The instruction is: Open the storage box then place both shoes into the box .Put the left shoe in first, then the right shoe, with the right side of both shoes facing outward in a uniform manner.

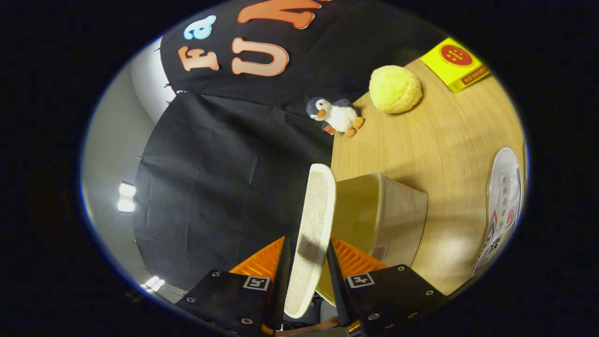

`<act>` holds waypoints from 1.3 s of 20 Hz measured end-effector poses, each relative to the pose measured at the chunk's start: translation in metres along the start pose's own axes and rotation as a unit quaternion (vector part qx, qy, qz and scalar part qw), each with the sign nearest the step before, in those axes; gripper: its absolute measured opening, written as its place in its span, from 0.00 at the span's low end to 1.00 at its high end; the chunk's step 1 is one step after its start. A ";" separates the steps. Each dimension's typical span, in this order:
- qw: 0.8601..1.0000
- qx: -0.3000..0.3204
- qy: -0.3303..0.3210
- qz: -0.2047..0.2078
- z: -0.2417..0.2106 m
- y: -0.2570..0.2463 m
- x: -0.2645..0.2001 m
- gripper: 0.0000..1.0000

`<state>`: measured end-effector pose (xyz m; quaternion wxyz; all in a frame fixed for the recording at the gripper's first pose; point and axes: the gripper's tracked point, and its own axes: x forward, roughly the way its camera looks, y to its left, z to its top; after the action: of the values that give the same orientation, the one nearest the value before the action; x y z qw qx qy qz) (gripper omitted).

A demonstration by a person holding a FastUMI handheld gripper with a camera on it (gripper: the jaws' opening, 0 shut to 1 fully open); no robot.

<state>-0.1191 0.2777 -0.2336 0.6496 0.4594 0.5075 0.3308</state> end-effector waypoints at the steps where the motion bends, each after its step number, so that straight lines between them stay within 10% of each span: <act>1: 1.000 -0.015 0.000 0.003 0.000 0.010 0.003 0.43; 11: 0.997 -0.070 -0.025 0.022 0.016 0.093 0.050 0.18; 24: 0.999 -0.041 0.007 0.014 -0.003 0.151 0.178 0.18; 26: 0.999 -0.022 0.013 0.019 -0.011 0.154 0.183 0.40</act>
<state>-0.0751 0.5000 -0.1557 0.6465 0.4501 0.4995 0.3605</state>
